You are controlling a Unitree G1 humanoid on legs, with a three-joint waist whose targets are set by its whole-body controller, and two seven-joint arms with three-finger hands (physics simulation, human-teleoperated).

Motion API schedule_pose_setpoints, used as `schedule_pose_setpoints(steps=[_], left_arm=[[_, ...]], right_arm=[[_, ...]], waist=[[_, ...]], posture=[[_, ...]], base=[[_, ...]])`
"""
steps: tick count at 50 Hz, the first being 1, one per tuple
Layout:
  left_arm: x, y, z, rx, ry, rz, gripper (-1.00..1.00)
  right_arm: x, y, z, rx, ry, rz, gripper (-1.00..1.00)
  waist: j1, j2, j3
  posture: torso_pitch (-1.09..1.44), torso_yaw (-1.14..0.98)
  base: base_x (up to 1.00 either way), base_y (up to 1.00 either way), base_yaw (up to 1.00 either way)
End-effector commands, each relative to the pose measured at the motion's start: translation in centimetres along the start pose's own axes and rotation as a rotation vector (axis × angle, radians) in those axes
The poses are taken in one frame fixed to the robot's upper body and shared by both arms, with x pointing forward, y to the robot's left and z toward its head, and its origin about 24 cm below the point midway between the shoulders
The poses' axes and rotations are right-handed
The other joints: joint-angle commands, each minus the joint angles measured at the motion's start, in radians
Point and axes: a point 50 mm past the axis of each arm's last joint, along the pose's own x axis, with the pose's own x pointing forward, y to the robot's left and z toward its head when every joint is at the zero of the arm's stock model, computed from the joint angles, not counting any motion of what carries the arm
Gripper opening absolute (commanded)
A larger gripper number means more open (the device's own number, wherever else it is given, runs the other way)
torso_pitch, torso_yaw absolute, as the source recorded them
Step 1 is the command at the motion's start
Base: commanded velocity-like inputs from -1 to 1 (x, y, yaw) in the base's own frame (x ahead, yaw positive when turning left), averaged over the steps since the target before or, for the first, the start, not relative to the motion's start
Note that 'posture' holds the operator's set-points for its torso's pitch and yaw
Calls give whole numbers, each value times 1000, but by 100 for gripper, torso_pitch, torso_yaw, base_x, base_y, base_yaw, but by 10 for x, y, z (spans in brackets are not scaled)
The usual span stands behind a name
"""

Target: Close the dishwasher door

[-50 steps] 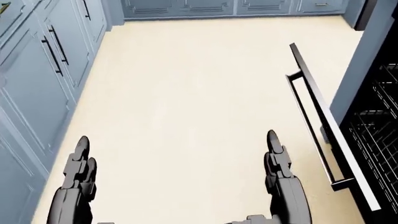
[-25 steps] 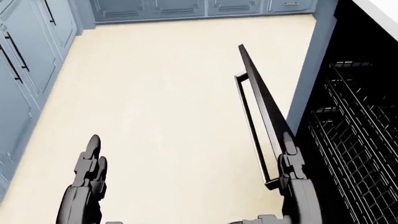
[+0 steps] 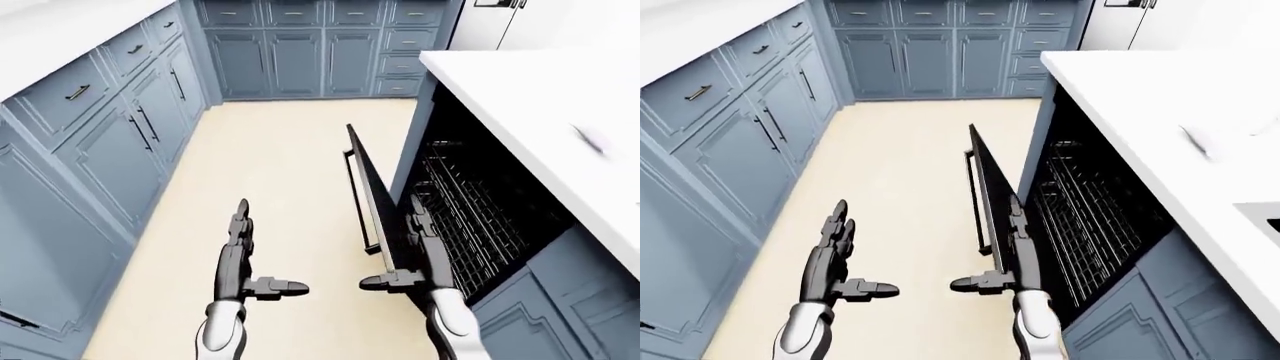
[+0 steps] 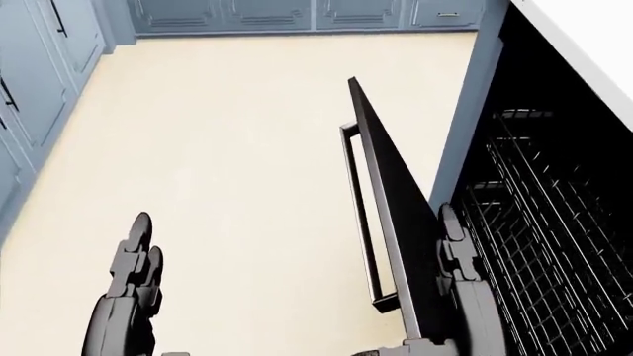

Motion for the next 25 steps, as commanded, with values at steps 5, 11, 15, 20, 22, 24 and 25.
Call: schedule_pose_setpoints(steps=[5, 11, 15, 20, 22, 24, 25], left_arm=[[4, -4, 15, -6, -82, -14, 100], [4, -3, 16, -6, -82, -14, 100], [4, -3, 16, -6, -83, -14, 100], [4, -3, 17, -8, -85, -13, 100], [4, -3, 17, -8, -85, -13, 100], [3, -3, 17, -8, -85, -14, 100], [3, -3, 16, -8, -84, -14, 100]], right_arm=[[1, -5, 13, -5, -67, -19, 100], [3, -6, 15, -3, -56, -41, 100], [3, -6, 16, 5, -55, -46, 100], [3, -7, 16, 15, -52, -50, 100], [3, -7, 15, 15, -51, -51, 100], [2, -7, 16, 17, -52, -52, 100], [2, -7, 16, 17, -51, -53, 100]], waist=[[-28, -9, -17], [-33, -12, -5], [-41, -4, -3], [-51, 12, -8], [-54, 23, -8], [-57, 42, -9], [-58, 59, -13]], posture=[[0, 0], [0, 0], [0, 0], [0, 0], [0, 0], [0, 0], [0, 0]], base=[[0, -34, 0], [0, 0, 0], [0, 0, 0], [0, 0, 0], [0, 0, 0], [0, 0, 0], [0, 0, 0]])
